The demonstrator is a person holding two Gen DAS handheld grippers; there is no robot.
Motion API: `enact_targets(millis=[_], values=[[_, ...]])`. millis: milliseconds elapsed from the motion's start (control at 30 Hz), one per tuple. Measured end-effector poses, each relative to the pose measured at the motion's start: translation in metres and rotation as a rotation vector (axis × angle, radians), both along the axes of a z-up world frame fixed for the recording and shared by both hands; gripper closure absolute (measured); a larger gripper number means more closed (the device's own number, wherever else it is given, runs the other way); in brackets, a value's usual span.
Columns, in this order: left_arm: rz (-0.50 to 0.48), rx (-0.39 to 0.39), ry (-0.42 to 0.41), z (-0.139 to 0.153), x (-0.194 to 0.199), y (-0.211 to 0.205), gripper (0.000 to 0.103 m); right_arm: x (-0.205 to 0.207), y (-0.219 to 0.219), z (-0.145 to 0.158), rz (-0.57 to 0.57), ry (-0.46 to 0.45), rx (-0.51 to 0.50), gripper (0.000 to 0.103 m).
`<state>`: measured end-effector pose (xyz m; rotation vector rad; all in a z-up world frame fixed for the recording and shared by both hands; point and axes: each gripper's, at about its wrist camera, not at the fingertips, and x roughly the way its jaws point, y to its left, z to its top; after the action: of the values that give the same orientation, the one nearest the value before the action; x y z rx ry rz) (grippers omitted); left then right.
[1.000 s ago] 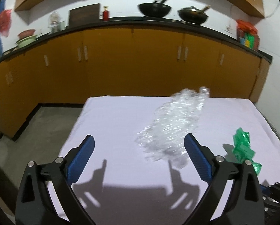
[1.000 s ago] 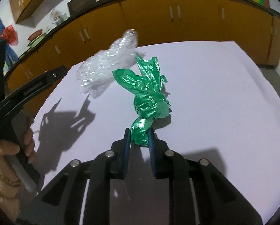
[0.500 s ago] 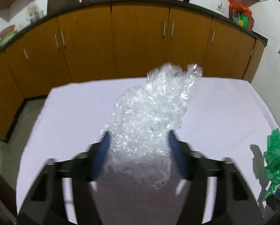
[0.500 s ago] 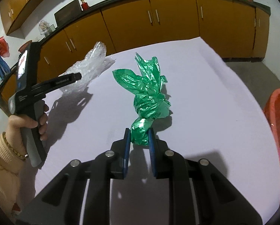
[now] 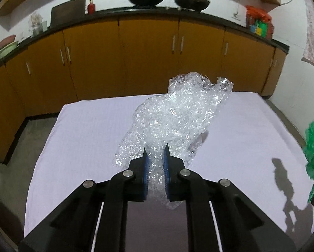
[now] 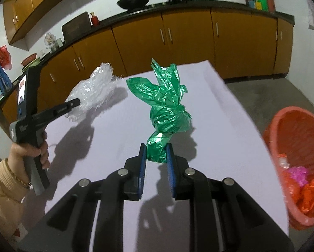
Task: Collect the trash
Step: 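Carry the clear and green bags over the orange basket with both tools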
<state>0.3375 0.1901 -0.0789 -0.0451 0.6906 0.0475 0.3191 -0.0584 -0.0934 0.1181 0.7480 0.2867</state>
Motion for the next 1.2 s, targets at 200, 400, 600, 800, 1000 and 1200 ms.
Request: enact_targets(millis=[200,400,600,800,1000,1200], values=[[-0.059,-0.021,-0.029,0.026,-0.039,-0.036,0.091,-0.035,-0.032,0.027,-0.056,-0.052,-0.01,0.083],[-0.142,-0.059,-0.065,0.051,-0.079,-0.081,0.091,-0.075,-0.078,0.055,-0.142,-0.113,-0.029,0.083],[-0.222,-0.089,-0.099,0.067,-0.111,-0.123,0.091,-0.106,-0.127,0.069,-0.239,-0.136,-0.036,0.083],[-0.286,-0.138,-0.105,0.074,-0.13,-0.162,0.091,-0.132,-0.171,0.078,-0.327,-0.158,-0.047,0.083],[-0.335,-0.179,-0.101,0.075,-0.142,-0.197,0.091,-0.145,-0.208,0.078,-0.385,-0.17,-0.053,0.083],[-0.377,-0.189,-0.097,0.074,-0.145,-0.23,0.091,-0.151,-0.228,0.071,-0.414,-0.165,-0.057,0.083]])
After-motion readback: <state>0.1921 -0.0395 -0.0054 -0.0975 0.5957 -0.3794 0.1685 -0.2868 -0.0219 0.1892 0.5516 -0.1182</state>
